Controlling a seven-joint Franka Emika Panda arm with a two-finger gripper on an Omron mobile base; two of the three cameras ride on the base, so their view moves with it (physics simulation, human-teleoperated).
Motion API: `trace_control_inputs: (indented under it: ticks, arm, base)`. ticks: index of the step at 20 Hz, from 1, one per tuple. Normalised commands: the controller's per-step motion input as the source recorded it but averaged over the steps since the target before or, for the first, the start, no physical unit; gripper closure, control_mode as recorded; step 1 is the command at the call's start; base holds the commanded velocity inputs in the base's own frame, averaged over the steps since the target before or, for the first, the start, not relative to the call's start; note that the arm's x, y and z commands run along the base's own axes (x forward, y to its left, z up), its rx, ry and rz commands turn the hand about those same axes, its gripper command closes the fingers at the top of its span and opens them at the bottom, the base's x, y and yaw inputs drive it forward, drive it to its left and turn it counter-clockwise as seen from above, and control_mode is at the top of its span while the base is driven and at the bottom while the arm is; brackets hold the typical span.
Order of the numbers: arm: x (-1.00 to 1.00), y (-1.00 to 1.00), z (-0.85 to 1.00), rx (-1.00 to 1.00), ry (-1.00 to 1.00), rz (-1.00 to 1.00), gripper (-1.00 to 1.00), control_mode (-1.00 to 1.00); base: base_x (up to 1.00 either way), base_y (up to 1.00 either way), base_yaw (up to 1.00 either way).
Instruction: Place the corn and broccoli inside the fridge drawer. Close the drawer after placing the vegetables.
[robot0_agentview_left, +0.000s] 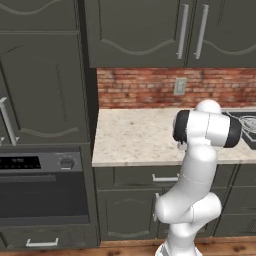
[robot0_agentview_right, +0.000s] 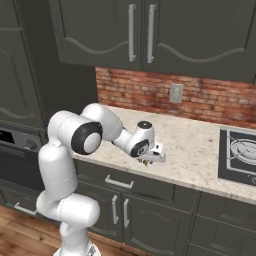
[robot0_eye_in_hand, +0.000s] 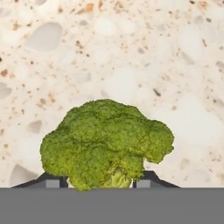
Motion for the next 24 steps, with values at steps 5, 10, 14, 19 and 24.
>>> trace_control_inputs:
  ticks: [5,10,14,19,24]
  arm:
    - [0.09,0.24,-0.18,0.0,0.0,0.0,1.0,-1.0]
    - [-0.12,0.07,0.1,0.0,-0.03,0.0,1.0,-1.0]
    - [-0.62,0.0,0.74,0.0,-0.17,0.0,1.0,-1.0]
    - [-0.77,0.06,0.97,0.0,-0.24,0.0,1.0,-1.0]
    - [-0.73,0.37,1.0,0.0,-0.16,0.0,1.0,-1.0]
  base:
    - [0.0,0.0,0.0]
    - [0.0,0.0,0.0]
    - [0.0,0.0,0.0]
    - [0.0,0.0,0.0]
    - [0.0,0.0,0.0]
